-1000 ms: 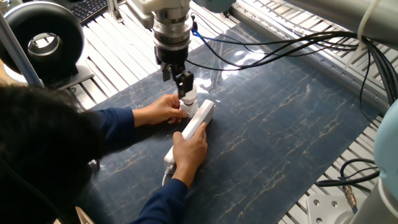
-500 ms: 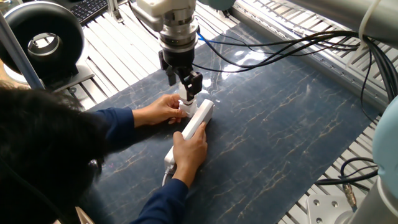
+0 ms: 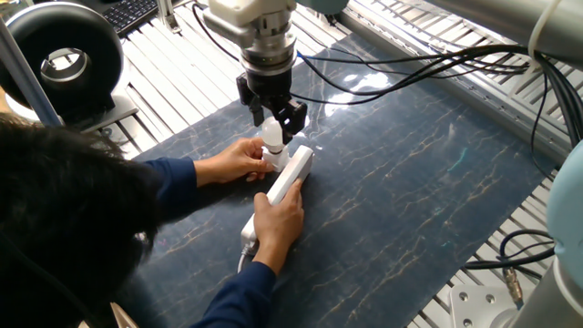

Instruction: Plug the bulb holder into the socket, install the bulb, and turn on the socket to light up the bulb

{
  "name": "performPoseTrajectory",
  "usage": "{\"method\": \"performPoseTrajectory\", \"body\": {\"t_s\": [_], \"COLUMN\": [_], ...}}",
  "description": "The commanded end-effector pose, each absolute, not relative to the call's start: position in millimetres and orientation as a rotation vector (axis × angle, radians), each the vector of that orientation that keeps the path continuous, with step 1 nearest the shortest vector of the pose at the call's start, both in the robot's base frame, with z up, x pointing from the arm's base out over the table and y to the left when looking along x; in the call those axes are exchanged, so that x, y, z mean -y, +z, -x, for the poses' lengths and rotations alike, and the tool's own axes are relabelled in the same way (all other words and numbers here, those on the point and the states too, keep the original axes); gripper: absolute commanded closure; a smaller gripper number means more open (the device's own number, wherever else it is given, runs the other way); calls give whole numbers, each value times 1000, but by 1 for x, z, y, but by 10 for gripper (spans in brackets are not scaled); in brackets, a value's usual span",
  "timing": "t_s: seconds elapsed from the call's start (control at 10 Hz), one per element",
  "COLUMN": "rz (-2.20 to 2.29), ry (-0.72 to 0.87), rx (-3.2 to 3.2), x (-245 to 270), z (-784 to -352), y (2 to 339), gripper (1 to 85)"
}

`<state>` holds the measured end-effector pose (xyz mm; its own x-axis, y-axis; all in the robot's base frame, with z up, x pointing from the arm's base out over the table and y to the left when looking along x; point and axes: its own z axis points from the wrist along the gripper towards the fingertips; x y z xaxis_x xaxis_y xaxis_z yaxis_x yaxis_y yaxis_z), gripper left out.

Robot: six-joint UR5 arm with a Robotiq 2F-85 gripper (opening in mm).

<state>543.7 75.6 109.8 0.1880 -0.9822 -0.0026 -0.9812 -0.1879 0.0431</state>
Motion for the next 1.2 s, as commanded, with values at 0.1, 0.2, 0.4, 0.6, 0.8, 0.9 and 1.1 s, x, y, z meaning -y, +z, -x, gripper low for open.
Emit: {"method": "performPoseTrajectory", "body": {"t_s": [0.1,0.2,0.4,0.6,0.8,0.9,1.1], "rz": [-2498,-2516,-2532,-2541,-2528,-2503,-2455], "ry": [-32,-28,-20,-19,-28,-4,51], "rx": [1905,1885,1873,1865,1898,1943,2000], "x": [-77,-77,-77,-77,-77,-75,-67], "z": [-550,-551,-552,-550,-548,-551,-553], "y": [109,109,107,104,102,101,99], "gripper": [227,240,290,300,333,540,847]}}
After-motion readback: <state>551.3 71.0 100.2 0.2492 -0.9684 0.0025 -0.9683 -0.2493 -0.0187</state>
